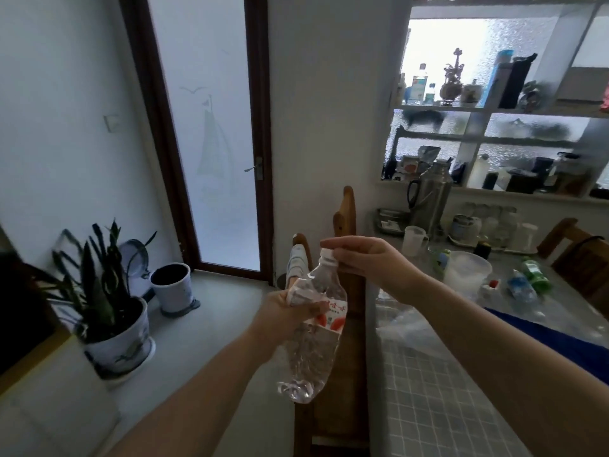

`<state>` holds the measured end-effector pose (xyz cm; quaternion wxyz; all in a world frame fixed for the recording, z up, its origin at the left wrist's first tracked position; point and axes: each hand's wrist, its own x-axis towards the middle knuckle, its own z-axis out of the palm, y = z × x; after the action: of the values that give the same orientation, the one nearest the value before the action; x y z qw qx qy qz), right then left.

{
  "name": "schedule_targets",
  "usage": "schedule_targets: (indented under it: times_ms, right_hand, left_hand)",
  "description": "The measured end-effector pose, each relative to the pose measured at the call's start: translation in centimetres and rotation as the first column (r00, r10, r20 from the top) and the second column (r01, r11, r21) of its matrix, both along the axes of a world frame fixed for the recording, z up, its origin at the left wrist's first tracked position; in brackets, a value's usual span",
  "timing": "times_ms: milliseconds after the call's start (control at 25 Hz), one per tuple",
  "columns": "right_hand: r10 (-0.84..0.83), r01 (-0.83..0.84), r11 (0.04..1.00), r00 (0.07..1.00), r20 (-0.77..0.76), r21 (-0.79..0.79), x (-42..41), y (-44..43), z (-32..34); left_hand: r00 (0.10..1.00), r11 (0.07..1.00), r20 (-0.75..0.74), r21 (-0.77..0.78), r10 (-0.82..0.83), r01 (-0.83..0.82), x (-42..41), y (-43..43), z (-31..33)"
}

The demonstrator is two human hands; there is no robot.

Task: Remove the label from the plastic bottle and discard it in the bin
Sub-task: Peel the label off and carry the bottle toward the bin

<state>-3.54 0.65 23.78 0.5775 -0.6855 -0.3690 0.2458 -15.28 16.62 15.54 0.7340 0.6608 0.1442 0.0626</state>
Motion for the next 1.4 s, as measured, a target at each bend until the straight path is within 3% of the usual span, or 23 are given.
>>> schedule_targets:
  times_ms: [240, 400, 560, 600, 680, 760, 840, 880, 1000, 1200, 1400]
  right_hand:
    - [0.061, -0.024, 0.984, 0.975, 0.212, -0.175, -1.0, 3.6, -0.9]
    - [0.040, 0.045, 0.971, 0.937, 0.346, -0.234, -2.0, 7.4, -2.0]
    - [-0.071, 0.170, 0.958, 0.920, 0.386, -0.231, -3.1, 11.7, -3.1]
    - [-0.084, 0.181, 0.957, 0.922, 0.379, -0.226, -3.3, 13.0, -3.1]
    - [-0.058, 0.115, 0.970, 0.964, 0.258, -0.213, -3.7, 15.5, -3.0]
    - [0.068, -0.072, 0.993, 0.996, -0.052, -0.091, -4.0, 18.2, -2.8]
    - [0.225, -0.200, 0.974, 0.919, -0.323, 0.109, -4.1, 21.3, -2.3]
    - [0.281, -0.232, 0.958, 0.883, -0.377, 0.170, -4.0, 22.9, -2.0]
    - [0.302, -0.256, 0.950, 0.895, -0.328, 0.176, -3.7, 27.5, -1.8]
    - [0.186, -0.176, 0.981, 0.973, -0.134, 0.079, -3.2, 33.6, -2.0]
    - [0.150, -0.146, 0.988, 0.982, -0.113, 0.039, -0.3, 38.5, -3.2]
  left_hand:
    - [0.991, 0.988, -0.045, 0.096, 0.122, -0.118, -2.8, 1.0, -1.5]
    - [0.959, 0.942, -0.019, 0.192, 0.283, -0.274, -3.9, 2.5, -2.6]
    - [0.874, 0.676, 0.137, 0.582, 0.467, -0.452, -4.5, 6.1, -3.4]
    - [0.875, 0.693, 0.137, 0.560, 0.463, -0.454, -4.6, 7.6, -3.3]
    - [0.922, 0.859, 0.069, 0.341, 0.382, -0.382, -4.8, 10.4, -2.9]
    - [0.961, 0.954, 0.000, 0.116, 0.277, -0.275, -5.1, 13.2, -2.1]
    - [0.981, 0.981, 0.000, -0.020, 0.192, -0.192, -5.5, 16.5, -1.7]
    - [0.987, 0.986, 0.011, -0.047, 0.163, -0.162, -5.6, 18.2, -1.5]
    - [0.985, 0.984, 0.025, -0.056, 0.172, -0.170, -5.8, 23.1, -1.2]
    - [0.914, 0.917, 0.079, -0.073, 0.398, -0.393, -4.1, 27.0, -2.3]
    - [0.901, 0.889, 0.014, -0.167, 0.434, -0.426, -0.9, 30.4, -3.4]
